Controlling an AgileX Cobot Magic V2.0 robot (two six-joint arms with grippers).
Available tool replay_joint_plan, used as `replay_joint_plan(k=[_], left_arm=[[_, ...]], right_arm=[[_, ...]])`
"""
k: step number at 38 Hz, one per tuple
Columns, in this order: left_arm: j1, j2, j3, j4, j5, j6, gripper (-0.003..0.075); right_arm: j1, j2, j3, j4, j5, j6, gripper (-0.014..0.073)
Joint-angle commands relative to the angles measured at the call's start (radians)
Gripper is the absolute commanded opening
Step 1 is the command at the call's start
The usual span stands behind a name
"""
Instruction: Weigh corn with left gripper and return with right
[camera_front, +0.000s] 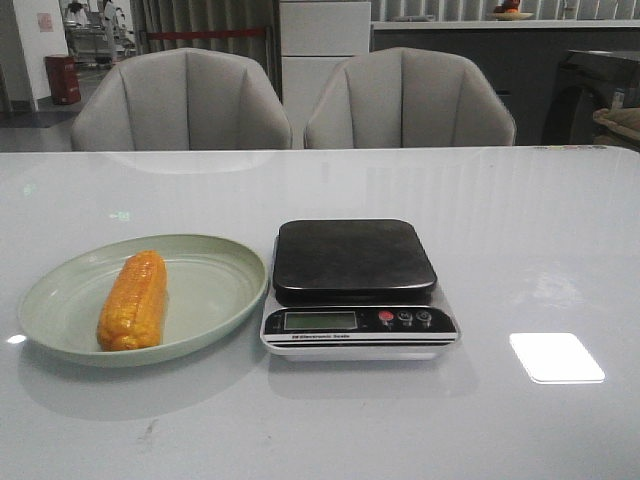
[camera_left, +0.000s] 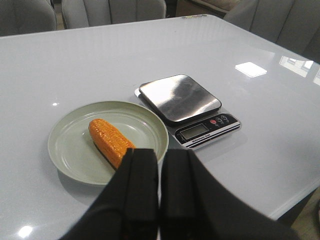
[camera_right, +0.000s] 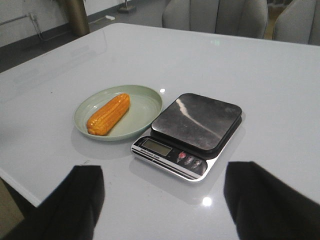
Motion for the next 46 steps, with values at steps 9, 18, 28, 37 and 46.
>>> replay_joint_plan(k=[9, 18, 28, 37, 46], left_arm=[[0.002, 0.010, -0.026, 0.002, -0.070, 0.002, 0.0114], [0.002, 0.010, -0.026, 0.002, -0.070, 0.002, 0.0114], [0.004, 0.010, -0.026, 0.002, -0.070, 0.002, 0.0114], [0.183, -0.001, 0.039, 0.098, -0.182, 0.002, 0.0114], [0.426, -0.121, 0.290, 0.100, -0.477, 0.002, 0.0114]], right_arm=[[-0.005, -0.023, 0.014, -0.063, -0.175, -0.010, 0.0141], [-0.005, -0.023, 0.014, -0.063, -0.175, -0.010, 0.0207], [-0.005, -0.023, 0.014, -0.063, -0.175, -0.010, 0.0207], [-0.005, -0.023, 0.014, -0.063, -0.175, -0.010, 0.0207], [-0.005, -0.023, 0.014, -0.063, -0.175, -0.010, 0.0207]])
